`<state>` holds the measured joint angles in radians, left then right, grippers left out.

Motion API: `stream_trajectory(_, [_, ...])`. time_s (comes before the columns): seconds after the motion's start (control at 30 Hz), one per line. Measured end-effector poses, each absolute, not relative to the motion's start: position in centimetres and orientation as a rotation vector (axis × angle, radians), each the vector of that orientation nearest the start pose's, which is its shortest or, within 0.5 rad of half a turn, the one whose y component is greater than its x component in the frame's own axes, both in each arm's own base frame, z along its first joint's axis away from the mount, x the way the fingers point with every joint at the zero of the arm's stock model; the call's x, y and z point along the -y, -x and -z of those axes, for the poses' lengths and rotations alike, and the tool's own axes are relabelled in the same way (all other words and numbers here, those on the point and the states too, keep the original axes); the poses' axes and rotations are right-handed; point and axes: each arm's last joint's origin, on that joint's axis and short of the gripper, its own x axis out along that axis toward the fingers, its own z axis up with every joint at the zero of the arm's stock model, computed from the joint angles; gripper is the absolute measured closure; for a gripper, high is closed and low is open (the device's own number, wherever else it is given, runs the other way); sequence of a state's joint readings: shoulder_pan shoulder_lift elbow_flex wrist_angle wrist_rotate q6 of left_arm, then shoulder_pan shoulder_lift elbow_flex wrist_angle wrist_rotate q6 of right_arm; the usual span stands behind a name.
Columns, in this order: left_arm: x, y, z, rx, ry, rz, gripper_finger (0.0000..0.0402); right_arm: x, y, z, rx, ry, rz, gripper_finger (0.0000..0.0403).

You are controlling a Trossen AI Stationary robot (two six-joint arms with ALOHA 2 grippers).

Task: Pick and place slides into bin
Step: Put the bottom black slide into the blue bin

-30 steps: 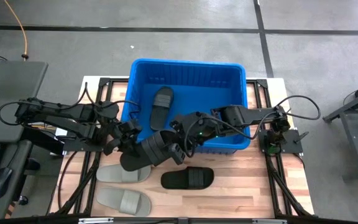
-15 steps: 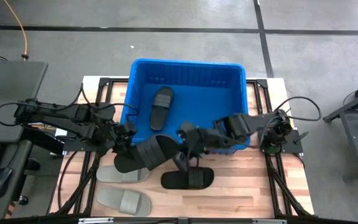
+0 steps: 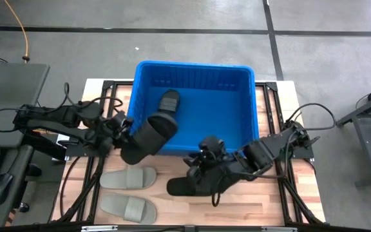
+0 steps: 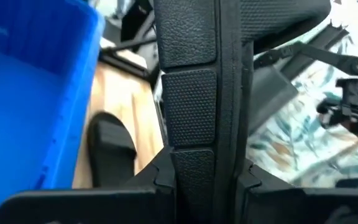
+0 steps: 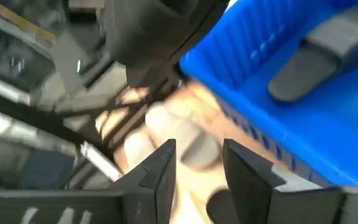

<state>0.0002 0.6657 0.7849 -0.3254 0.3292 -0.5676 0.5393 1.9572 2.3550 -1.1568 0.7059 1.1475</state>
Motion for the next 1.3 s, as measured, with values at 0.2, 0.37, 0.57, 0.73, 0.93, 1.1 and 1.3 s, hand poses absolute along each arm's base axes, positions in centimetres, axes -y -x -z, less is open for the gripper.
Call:
stream_trajectory(0.2, [0.7,-13.7,-34.4,-0.188,0.573,0.188,0.0352,-18.6,-35.0,-43.7,-0.304,-0.701,0.524,0.0252])
stream_trajectory(0.37, [0.5,-13.9,-35.2,-0.091,0.568,0.151,0.0352,-18.1,-37.1,-41.9,-0.266,-0.706,0.548,0.0212])
stream_trajectory(0.57, [0.3,-14.3,-35.8,-0.011,0.574,0.126,0.0352,-17.4,-40.1,-38.8,-0.214,-0.700,0.529,0.0168])
stream_trajectory(0.73, [0.3,-14.5,-35.7,-0.015,0.579,0.101,0.0352,-16.4,-42.2,-37.5,-0.124,-0.718,0.448,0.0158])
stream_trajectory(0.93, [0.3,-14.7,-35.6,-0.019,0.578,0.098,0.0352,-14.9,-43.5,-37.0,-0.049,-0.667,0.430,0.0157])
stream_trajectory(1.1, [0.2,-14.7,-35.6,-0.018,0.574,0.086,0.0352,-13.7,-44.2,-37.9,0.021,-0.626,0.385,0.0157])
stream_trajectory(1.3, [0.2,-14.7,-35.6,-0.017,0.568,0.084,0.0352,-12.0,-44.8,-38.7,0.081,-0.602,0.367,0.0157])
